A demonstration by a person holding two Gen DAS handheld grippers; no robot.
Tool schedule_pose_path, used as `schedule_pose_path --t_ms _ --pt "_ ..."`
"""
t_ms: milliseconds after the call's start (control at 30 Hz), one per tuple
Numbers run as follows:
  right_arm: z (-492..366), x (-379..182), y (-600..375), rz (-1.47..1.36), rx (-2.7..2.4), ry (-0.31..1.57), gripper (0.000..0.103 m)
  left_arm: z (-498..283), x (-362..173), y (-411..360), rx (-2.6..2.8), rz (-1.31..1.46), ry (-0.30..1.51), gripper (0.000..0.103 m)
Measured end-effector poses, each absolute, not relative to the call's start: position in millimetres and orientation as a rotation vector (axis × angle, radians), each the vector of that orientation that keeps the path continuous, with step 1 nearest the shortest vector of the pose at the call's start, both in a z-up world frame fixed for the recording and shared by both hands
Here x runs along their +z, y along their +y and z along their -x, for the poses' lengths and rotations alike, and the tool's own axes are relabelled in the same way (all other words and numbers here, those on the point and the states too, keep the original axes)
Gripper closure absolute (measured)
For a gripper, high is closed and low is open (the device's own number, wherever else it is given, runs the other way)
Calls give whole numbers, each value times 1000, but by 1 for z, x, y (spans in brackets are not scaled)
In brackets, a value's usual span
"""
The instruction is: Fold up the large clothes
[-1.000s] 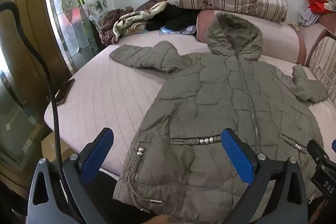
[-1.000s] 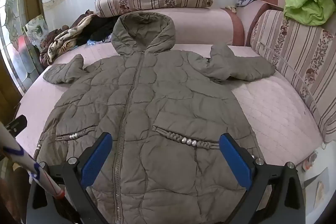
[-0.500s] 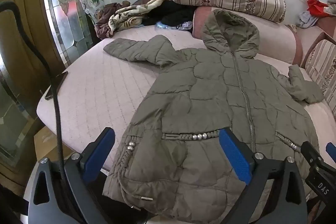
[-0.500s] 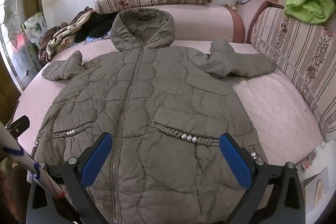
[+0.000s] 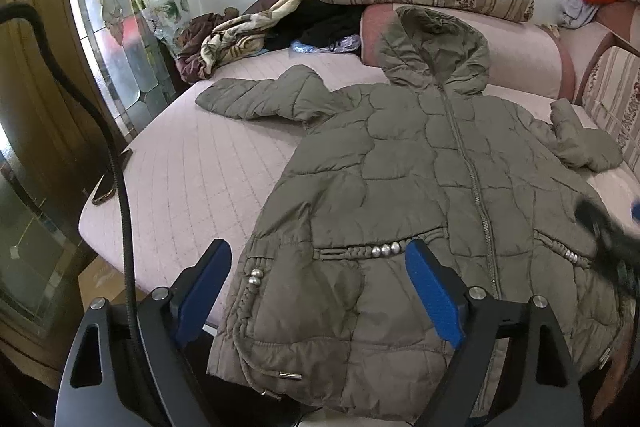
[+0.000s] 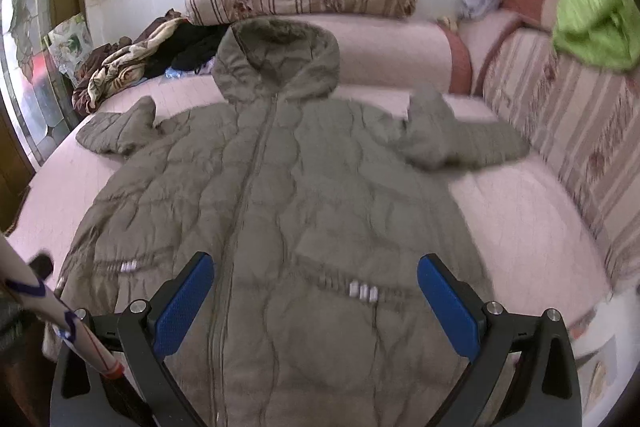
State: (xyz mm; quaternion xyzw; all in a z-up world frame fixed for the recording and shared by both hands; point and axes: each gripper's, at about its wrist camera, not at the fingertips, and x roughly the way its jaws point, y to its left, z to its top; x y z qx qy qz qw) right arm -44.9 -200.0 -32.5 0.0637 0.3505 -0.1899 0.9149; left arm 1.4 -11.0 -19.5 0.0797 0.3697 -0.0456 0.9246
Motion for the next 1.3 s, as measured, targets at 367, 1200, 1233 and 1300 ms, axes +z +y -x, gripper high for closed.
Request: schedule_pose_path --t_ms 367,1200,1233,1300 --pt "42 -37 -188 -114 -388 718 0 -6 -23 -9 -90 -155 775 15" --pt "51 -50 -185 -97 -414 748 0 -13 -28 9 -80 -70 828 15" --pt "51 -51 -185 -101 -413 751 0 -13 -27 11 -73 -70 820 15" --pt "52 -52 -184 -103 -412 752 0 -13 -25 14 -76 -64 794 15"
